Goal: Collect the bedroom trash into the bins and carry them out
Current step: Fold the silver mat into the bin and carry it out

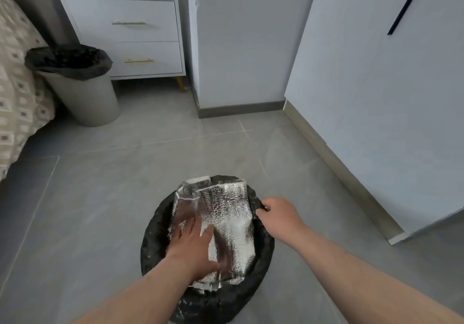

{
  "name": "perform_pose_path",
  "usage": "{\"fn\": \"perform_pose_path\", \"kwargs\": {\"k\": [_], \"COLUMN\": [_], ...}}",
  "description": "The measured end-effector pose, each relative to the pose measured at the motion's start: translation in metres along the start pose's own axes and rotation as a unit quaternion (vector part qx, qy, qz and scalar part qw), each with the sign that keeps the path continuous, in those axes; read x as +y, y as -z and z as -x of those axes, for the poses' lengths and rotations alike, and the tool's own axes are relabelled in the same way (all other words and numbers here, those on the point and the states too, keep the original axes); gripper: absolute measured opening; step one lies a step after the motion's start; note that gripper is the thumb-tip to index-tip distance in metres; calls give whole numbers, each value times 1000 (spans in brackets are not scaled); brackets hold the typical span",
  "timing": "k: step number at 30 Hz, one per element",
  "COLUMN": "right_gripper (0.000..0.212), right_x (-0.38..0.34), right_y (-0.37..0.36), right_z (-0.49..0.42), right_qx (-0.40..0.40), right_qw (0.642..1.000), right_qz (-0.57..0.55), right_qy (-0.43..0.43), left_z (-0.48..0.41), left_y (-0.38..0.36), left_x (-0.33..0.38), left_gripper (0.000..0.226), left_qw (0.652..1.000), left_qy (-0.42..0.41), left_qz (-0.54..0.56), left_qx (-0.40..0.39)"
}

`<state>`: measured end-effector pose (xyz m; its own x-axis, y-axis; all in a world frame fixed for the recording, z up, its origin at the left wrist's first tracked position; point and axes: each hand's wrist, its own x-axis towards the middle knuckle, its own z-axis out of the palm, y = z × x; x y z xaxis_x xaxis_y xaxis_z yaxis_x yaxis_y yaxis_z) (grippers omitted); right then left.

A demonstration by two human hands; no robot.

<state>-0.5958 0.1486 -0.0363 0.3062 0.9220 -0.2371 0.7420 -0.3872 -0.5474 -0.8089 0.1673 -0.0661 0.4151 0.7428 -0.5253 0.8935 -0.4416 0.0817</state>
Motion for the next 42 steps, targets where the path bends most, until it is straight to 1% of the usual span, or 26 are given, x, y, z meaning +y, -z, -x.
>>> {"fn": "perform_pose_path", "kwargs": {"k": [3, 6, 8, 11, 15, 18, 20, 21, 22, 24, 25, 27, 30, 33, 35, 37, 39, 42], "right_gripper": [26, 26, 29, 34, 31, 29, 28, 28, 27, 27, 28, 31, 33, 27, 19, 16, 17, 20], "right_x": [1, 1, 0, -3, -6, -10, -13, -14, -15, -17, -19, -21, -23, -21, -21, -24, -27, -31], "right_y": [-1, -2, -1, -1, 1, 4, 5, 5, 5, 6, 7, 9, 11, 11, 12, 12, 14, 12], "right_z": [-1, -2, -2, -1, 2, 4, 5, 6, 6, 8, 9, 9, 8, 6, 7, 8, 8, 0], "right_qx": [5, 5, 6, 9, -3, -22, -30, -32, -30, -24, -23, -22, -17, -20, -27, -39, -49, -37], "right_qw": [1000, 1000, 1000, 1000, 1000, 999, 999, 999, 999, 999, 999, 998, 998, 998, 996, 989, 984, 978], "right_qz": [7, 0, 2, 9, 10, 16, 26, 29, 31, 27, 30, 42, 52, 33, -28, -97, -130, -168], "right_qy": [2, 1, 1, -2, -12, -18, -19, -20, -22, -28, -29, -28, -36, -57, -78, -103, -115, -122], "left_z": [-7, -8, -3, 11, 42, 64, 74, 77, 78, 76, 75, 72, 69, 68, 63, 60, 56, 47], "left_y": [-3, -2, 1, 12, 30, 35, 35, 34, 33, 31, 30, 29, 26, 26, 32, 39, 43, 51], "left_x": [1, 3, 2, -5, -19, -35, -46, -51, -56, -64, -66, -66, -64, -67, -73, -78, -82, -88], "left_gripper": [98, 99, 98, 89, 74, 62, 53, 49, 48, 47, 44, 32, 16, 13, 13, 14, 15, 16], "left_qw": [999, 1000, 1000, 997, 986, 964, 928, 905, 881, 831, 812, 786, 775, 752, 745, 733, 720, 714], "left_qy": [8, 6, 0, -8, -14, 8, 63, 107, 160, 249, 270, 268, 262, 258, 256, 259, 259, 253], "left_qz": [-13, -19, -15, 2, 51, 145, 245, 295, 347, 445, 484, 542, 565, 599, 607, 619, 635, 642], "left_qx": [-30, -18, 16, 79, 155, 225, 273, 286, 281, 221, 184, 131, 107, 98, 102, 108, 109, 117]}}
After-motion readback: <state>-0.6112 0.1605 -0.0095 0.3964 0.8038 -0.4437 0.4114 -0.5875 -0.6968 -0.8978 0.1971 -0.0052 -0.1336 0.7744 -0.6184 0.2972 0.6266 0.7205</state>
